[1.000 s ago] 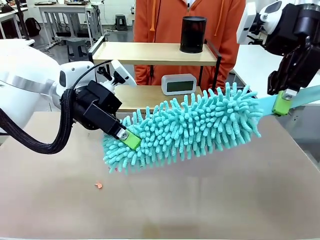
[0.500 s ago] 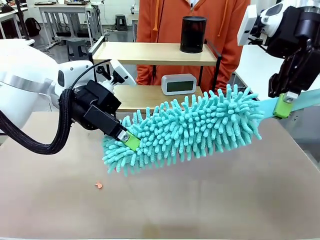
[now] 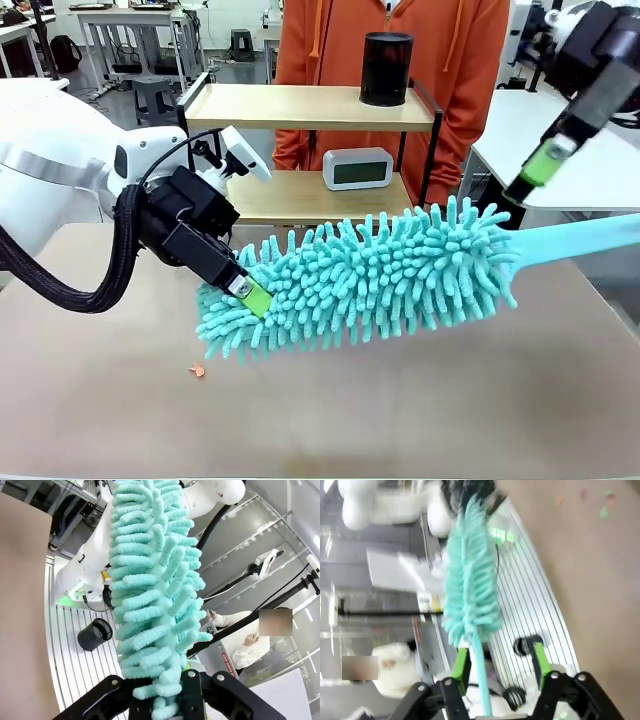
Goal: Clean the shelf.
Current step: Hand the Duster back to the human.
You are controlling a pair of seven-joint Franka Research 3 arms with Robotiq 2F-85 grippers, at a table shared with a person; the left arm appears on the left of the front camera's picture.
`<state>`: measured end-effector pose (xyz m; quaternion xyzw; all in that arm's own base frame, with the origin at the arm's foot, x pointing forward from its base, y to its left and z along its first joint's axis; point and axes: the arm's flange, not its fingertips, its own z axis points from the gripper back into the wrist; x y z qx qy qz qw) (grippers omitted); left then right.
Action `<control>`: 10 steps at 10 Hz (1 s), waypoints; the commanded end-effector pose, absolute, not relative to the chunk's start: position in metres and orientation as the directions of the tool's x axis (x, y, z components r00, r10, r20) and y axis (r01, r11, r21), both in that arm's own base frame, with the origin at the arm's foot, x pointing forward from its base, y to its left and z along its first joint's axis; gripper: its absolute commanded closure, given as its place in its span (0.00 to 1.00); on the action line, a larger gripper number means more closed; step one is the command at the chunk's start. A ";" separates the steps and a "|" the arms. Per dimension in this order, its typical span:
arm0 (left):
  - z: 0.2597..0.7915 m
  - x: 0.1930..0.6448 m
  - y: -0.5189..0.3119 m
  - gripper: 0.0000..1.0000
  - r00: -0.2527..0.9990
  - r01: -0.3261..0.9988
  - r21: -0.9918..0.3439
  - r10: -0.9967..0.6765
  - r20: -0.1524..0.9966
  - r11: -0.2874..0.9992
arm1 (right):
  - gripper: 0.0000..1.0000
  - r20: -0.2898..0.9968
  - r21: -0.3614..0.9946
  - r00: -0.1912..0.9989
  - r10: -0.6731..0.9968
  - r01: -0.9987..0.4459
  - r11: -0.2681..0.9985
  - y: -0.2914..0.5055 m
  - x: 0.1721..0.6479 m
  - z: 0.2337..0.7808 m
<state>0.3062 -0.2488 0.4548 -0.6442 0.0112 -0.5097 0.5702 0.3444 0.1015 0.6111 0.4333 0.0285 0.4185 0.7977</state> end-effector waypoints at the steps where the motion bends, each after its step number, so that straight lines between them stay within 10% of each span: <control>1: 0.457 0.307 -0.245 1.00 0.458 0.597 -0.716 -0.579 0.675 -0.363 | 0.00 0.292 0.802 0.876 0.383 -0.443 0.401 0.081 0.341 0.583; 5: 0.465 0.312 -0.200 1.00 0.507 0.628 -0.692 -0.488 0.711 -0.355 | 0.00 0.014 0.961 0.986 -0.164 0.032 0.276 -0.029 0.308 0.471; 10: 0.507 0.308 -0.084 1.00 0.513 0.806 -0.510 -0.077 0.855 -0.300 | 0.00 -0.074 0.960 0.989 -0.127 0.105 0.259 -0.057 0.306 0.431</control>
